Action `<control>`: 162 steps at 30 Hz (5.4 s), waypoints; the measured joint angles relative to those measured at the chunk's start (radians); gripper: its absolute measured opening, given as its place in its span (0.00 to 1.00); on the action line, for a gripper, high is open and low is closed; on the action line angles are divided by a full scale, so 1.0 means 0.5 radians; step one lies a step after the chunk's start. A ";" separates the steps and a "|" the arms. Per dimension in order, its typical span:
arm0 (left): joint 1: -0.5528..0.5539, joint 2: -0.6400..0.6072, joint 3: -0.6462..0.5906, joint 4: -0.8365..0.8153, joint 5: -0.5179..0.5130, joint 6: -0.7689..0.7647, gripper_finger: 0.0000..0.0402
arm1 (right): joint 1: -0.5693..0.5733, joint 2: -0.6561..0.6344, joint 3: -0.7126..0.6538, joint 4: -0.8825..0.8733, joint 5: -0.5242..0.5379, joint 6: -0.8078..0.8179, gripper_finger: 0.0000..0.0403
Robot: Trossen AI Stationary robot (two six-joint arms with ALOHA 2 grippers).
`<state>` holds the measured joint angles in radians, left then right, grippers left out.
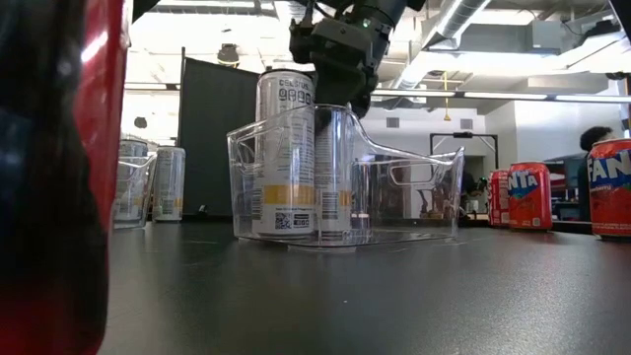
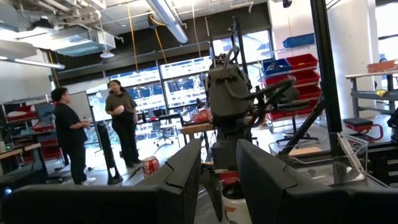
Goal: Sort soda cans
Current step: Put the white soda can into the middle transparent bin
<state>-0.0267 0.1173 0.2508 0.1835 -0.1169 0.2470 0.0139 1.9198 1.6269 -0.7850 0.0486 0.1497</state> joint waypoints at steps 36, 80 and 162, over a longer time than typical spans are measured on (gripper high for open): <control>0.000 0.000 0.000 -0.011 0.000 0.006 0.25 | -0.004 -0.020 0.632 -0.671 0.365 -0.280 0.89; 0.000 0.007 0.002 0.276 -0.918 0.039 0.49 | -0.880 -0.504 0.634 -0.425 0.135 -0.992 0.82; 2.072 3.386 3.220 -3.380 -0.345 -0.625 0.92 | -1.153 -0.517 0.326 -0.319 -0.684 -1.311 0.82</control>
<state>1.0092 1.8103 1.8610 -1.5066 -0.2892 -0.0657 -0.5625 1.6615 1.7901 -0.9443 -0.2932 -0.5056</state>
